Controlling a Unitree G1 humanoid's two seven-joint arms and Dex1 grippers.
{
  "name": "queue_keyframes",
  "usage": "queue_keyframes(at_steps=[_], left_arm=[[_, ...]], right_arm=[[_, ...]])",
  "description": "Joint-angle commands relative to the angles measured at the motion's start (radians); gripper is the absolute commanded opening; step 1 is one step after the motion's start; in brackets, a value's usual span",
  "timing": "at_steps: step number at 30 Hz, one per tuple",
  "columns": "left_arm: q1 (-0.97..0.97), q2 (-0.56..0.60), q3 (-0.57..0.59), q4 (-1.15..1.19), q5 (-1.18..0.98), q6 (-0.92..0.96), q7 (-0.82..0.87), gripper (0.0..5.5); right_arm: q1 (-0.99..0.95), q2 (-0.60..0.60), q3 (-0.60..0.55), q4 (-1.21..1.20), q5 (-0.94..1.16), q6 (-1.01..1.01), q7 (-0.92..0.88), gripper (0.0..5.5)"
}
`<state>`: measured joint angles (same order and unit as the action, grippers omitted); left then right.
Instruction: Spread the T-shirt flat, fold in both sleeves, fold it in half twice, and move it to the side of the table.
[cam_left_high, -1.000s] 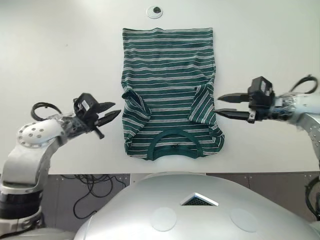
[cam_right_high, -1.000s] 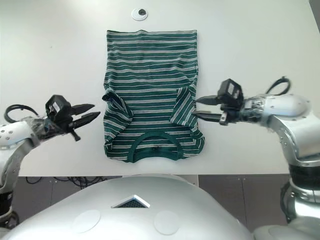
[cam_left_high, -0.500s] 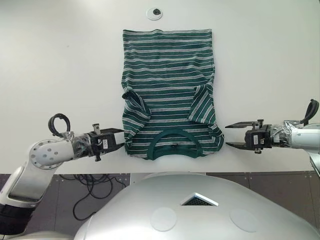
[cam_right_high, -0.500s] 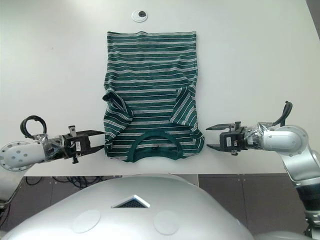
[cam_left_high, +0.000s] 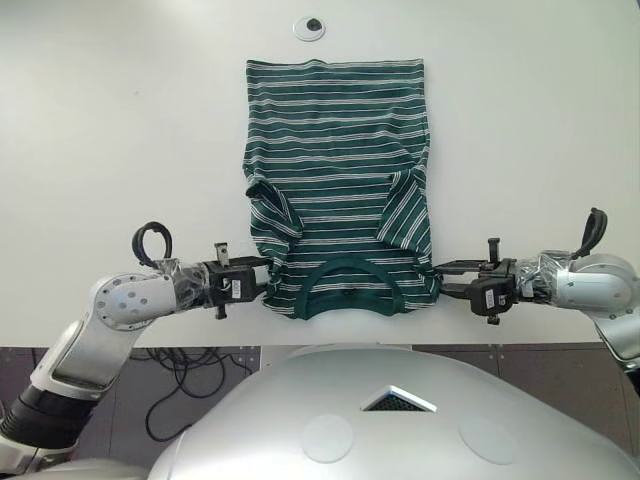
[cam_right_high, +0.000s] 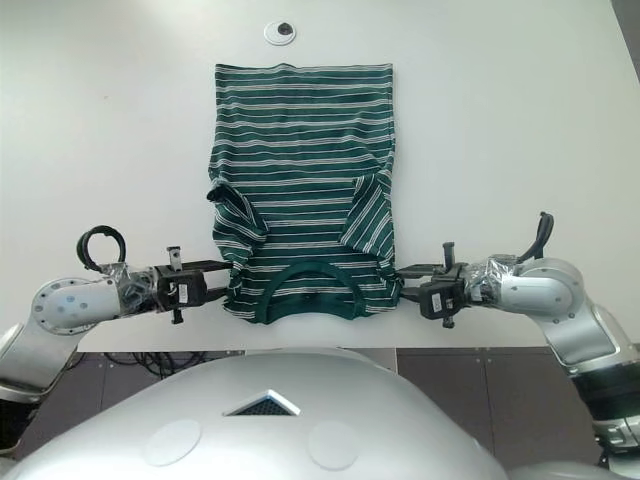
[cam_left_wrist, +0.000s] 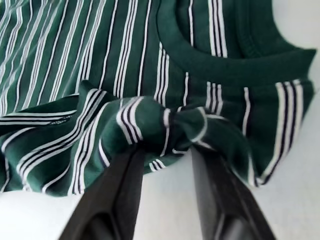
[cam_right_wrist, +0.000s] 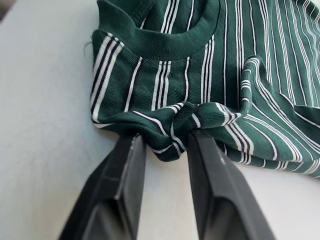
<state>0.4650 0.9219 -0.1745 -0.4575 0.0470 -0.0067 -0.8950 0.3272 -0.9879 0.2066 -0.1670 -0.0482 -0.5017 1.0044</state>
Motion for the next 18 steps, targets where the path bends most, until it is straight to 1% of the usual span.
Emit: queue_keyframes(at_steps=[1, 2, 3, 5, 7, 9, 11, 13, 15, 18], left_arm=[[0.015, 0.015, -0.031, 0.033, -0.012, 0.052, -0.047, 0.86], [0.020, 0.022, -0.026, 0.025, -0.032, 0.063, -0.058, 0.77], [0.028, 0.032, -0.016, 0.015, -0.059, 0.083, -0.073, 0.59], [0.046, 0.058, 0.006, -0.005, -0.112, 0.125, -0.106, 0.29], [0.065, 0.088, 0.032, -0.016, -0.156, 0.155, -0.139, 0.02], [0.074, 0.103, 0.055, -0.023, -0.190, 0.177, -0.157, 0.02], [0.092, 0.120, 0.085, -0.043, -0.239, 0.214, -0.181, 0.02], [0.098, 0.128, 0.106, -0.053, -0.270, 0.237, -0.194, 0.02], [0.075, 0.112, 0.133, -0.057, -0.306, 0.262, -0.188, 0.02], [-0.033, 0.066, 0.202, -0.055, -0.427, 0.351, -0.165, 0.02]], right_arm=[[-0.002, 0.004, 0.034, 0.017, -0.033, 0.039, 0.014, 0.52], [0.004, -0.003, 0.035, -0.006, -0.012, 0.070, 0.023, 0.42], [0.014, -0.015, 0.036, -0.037, 0.014, 0.116, 0.037, 0.23], [0.040, -0.049, 0.032, -0.106, 0.069, 0.219, 0.071, 0.01], [0.089, -0.116, 0.013, -0.216, 0.163, 0.369, 0.128, 0.00], [0.129, -0.172, -0.013, -0.321, 0.252, 0.510, 0.167, 0.00], [0.143, -0.201, -0.041, -0.417, 0.331, 0.635, 0.177, 0.00], [0.122, -0.180, -0.050, -0.470, 0.378, 0.729, 0.154, 0.00], [0.066, -0.121, -0.050, -0.481, 0.423, 0.815, 0.112, 0.00], [-0.098, -0.008, -0.074, -0.431, 0.546, 0.984, 0.027, 0.00]])
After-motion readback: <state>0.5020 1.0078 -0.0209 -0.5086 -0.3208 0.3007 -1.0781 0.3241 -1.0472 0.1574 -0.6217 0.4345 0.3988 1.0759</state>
